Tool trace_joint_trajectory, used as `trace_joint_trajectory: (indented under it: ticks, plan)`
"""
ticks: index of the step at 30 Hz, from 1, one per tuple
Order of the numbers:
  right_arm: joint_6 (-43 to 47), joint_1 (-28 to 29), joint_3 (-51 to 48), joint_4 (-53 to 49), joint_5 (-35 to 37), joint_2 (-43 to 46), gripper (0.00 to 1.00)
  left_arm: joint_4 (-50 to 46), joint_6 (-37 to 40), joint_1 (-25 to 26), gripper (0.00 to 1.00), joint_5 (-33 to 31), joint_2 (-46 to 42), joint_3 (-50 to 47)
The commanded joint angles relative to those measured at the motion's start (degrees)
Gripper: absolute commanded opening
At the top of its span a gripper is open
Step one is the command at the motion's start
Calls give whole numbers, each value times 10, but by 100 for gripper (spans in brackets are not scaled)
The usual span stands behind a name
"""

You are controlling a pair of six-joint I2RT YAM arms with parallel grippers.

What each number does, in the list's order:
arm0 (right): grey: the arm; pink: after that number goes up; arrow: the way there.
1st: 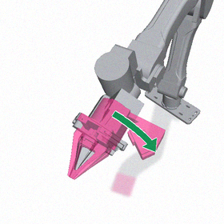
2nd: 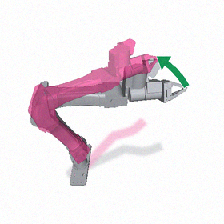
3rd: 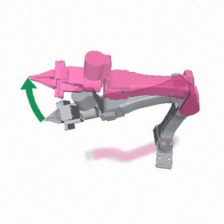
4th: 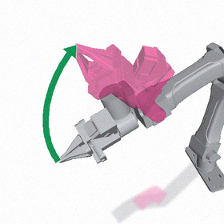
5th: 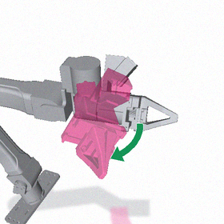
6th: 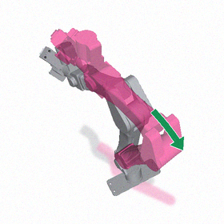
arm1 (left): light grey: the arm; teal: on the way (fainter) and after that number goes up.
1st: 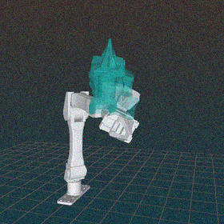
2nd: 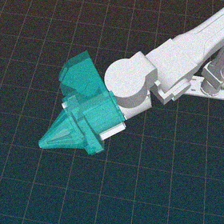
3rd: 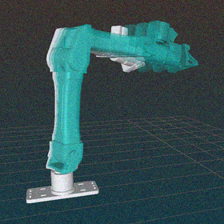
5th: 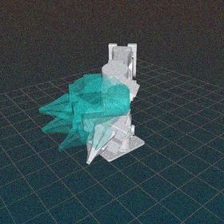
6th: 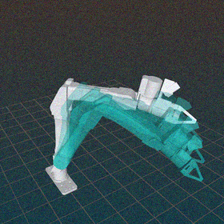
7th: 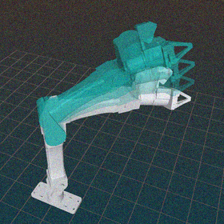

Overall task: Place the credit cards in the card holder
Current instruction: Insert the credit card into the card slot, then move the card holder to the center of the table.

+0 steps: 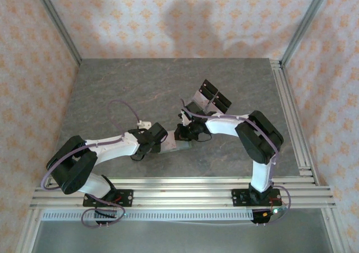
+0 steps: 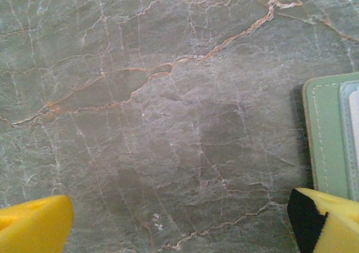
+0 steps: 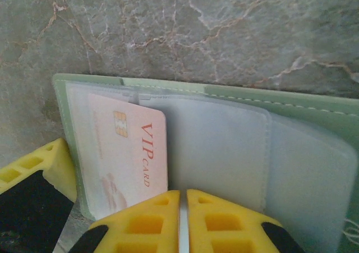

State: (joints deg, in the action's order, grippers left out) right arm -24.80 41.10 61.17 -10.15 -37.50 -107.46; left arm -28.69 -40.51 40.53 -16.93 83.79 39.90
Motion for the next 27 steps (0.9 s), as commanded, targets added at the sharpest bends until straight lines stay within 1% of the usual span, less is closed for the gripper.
trace_joint_trajectory:
  ticks: [1,16,18,23,27]
  plan:
    - [-9,8,19,12,-7,-11,11,6,-8,3,100,-9,6,-9]
    - [-19,27,51,21,-26,-33,11,5,-8,3,100,-6,8,-5]
    - [-15,28,53,16,-22,-30,13,4,-9,3,100,-8,8,-4]
    - [11,21,40,-23,32,7,21,2,-9,3,100,-8,5,-4]
    - [8,-2,7,-13,38,30,23,2,-8,3,100,-8,5,-3]
